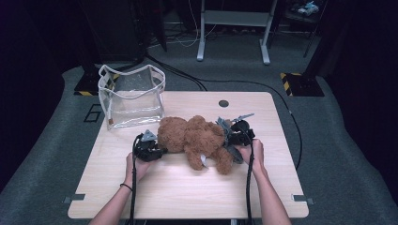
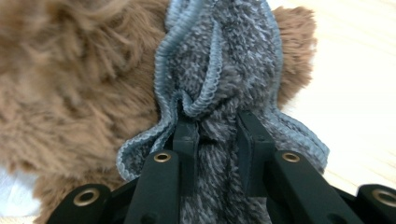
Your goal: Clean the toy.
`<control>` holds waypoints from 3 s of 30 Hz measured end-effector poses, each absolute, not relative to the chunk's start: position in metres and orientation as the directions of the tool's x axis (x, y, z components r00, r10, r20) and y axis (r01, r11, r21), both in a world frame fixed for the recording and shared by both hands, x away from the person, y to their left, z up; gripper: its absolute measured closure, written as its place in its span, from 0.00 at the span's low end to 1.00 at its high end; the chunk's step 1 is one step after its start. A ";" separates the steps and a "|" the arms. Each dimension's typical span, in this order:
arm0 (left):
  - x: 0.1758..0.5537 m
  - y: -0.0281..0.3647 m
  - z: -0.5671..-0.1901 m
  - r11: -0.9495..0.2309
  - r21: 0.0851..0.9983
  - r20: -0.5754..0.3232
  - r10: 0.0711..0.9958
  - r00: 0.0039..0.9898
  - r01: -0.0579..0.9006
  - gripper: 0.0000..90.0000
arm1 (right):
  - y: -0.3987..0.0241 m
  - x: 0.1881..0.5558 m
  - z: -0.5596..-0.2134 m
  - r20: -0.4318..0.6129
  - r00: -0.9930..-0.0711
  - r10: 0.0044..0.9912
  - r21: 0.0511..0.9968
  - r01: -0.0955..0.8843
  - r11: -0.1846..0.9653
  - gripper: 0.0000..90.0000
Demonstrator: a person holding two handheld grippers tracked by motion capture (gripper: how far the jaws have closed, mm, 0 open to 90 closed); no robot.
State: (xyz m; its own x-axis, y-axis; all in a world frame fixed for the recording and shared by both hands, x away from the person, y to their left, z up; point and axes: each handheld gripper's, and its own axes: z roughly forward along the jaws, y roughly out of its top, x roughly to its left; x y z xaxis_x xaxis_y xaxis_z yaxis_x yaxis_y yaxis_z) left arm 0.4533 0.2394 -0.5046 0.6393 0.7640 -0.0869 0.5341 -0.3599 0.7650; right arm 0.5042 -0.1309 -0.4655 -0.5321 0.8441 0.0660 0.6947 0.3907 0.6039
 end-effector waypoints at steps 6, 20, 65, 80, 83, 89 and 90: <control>0.454 0.241 -0.505 -0.361 0.762 -0.093 0.760 0.643 0.538 0.78 | -0.126 0.512 -0.473 0.062 -0.542 0.838 0.579 0.704 0.412 0.80; 0.456 0.243 -0.506 -0.363 0.757 -0.101 0.756 0.647 0.543 0.78 | -0.137 0.517 -0.468 -0.127 -0.435 0.891 0.545 0.720 0.429 0.80; 0.455 0.243 -0.502 -0.360 0.766 -0.099 0.753 0.650 0.533 0.80 | -0.013 0.461 -0.376 -0.075 -0.734 0.675 0.756 0.400 0.519 0.80; 0.456 0.244 -0.503 -0.354 0.770 -0.106 0.750 0.653 0.532 0.80 | 0.048 0.460 -0.418 -0.075 -0.790 0.609 0.699 0.393 0.597 0.79; 0.456 0.244 -0.502 -0.354 0.770 -0.105 0.750 0.653 0.531 0.80 | 0.043 0.455 -0.421 -0.093 -0.780 0.619 0.684 0.402 0.609 0.80; 0.456 0.244 -0.503 -0.346 0.772 -0.114 0.750 0.652 0.533 0.80 | 0.021 0.450 -0.427 -0.104 -0.752 0.650 0.670 0.430 0.605 0.80; 0.456 0.245 -0.503 -0.347 0.772 -0.113 0.750 0.652 0.532 0.80 | 0.017 0.449 -0.428 -0.105 -0.746 0.657 0.672 0.434 0.600 0.80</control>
